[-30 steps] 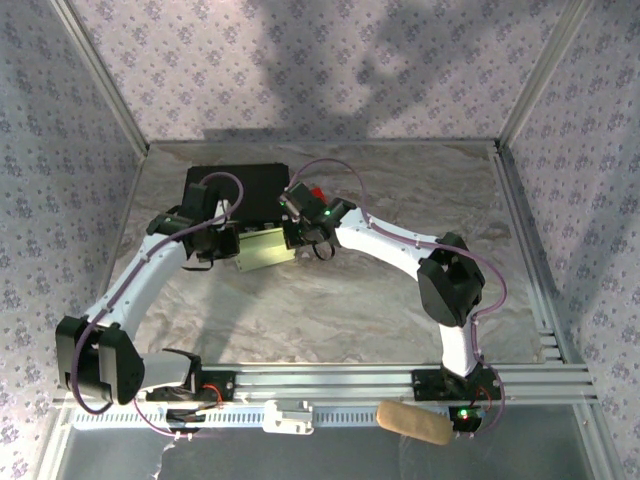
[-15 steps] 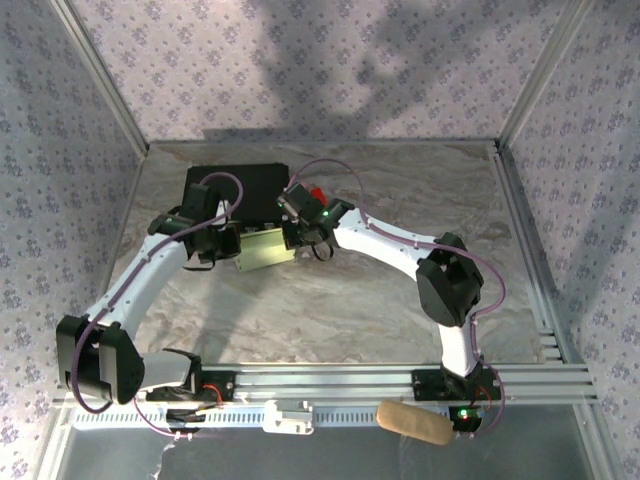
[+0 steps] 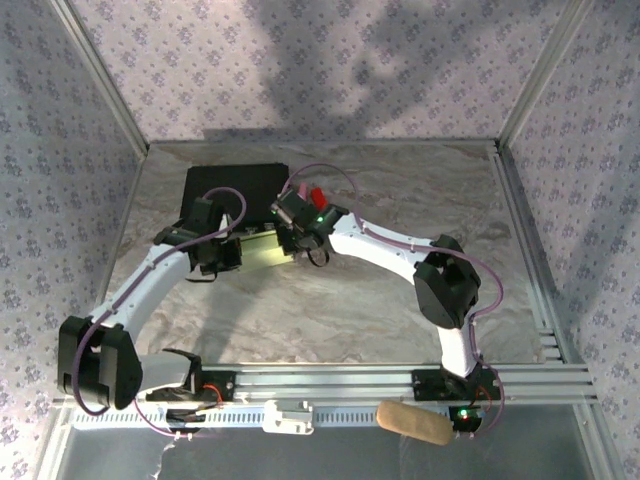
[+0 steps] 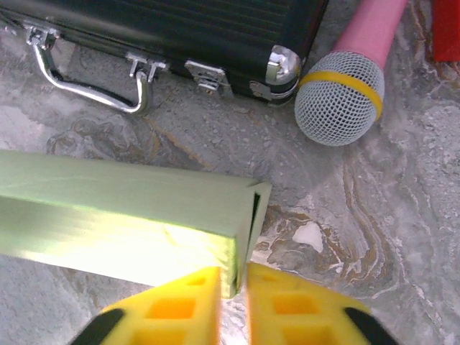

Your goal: Fold the paper box

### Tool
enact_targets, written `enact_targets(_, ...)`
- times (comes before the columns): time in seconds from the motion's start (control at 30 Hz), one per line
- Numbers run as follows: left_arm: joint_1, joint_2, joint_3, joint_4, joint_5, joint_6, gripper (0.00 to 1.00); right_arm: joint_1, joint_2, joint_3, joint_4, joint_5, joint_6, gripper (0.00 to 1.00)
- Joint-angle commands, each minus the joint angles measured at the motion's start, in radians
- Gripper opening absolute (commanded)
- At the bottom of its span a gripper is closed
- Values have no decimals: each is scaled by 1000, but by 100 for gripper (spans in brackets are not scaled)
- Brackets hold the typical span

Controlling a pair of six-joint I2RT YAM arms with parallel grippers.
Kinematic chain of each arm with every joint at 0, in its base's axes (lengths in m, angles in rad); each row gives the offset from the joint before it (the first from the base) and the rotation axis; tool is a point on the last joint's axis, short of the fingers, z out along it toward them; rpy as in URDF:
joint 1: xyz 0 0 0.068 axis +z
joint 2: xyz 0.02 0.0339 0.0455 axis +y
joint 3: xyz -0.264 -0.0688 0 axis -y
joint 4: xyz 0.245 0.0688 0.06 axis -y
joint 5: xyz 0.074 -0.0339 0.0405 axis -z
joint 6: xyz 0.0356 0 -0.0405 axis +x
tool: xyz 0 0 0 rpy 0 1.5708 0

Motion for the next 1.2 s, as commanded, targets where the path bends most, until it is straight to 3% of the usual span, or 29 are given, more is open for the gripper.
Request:
enact_targets(0.0,-6,-22,-3,11,-10,-12,0,7,-77,-42,-9,-5,38,24)
enact_targets(0.13,-6,-22,-8,17,-11,-17,0,-1,-140,-107,41,-63,84,33)
enact_targets(0.4,-9,-20,-3,17,-11,-18,0,-20,-240,-209,146,-96,222,41)
enact_targets(0.57,-11,-20,0,16,-12,-17,0,-53,-305,-330,314,-163,569,70)
enact_targets(0.73,-12,-17,-2,17,-12,-17,0,-40,-278,-416,559,-267,950,88)
enact_targets(0.97,-13,-15,2,17,-9,-17,0,-30,-174,-416,718,-321,1226,93)
enact_targets(1.17,-14,-13,7,17,-7,-13,0,-42,-121,-457,776,-325,1319,93)
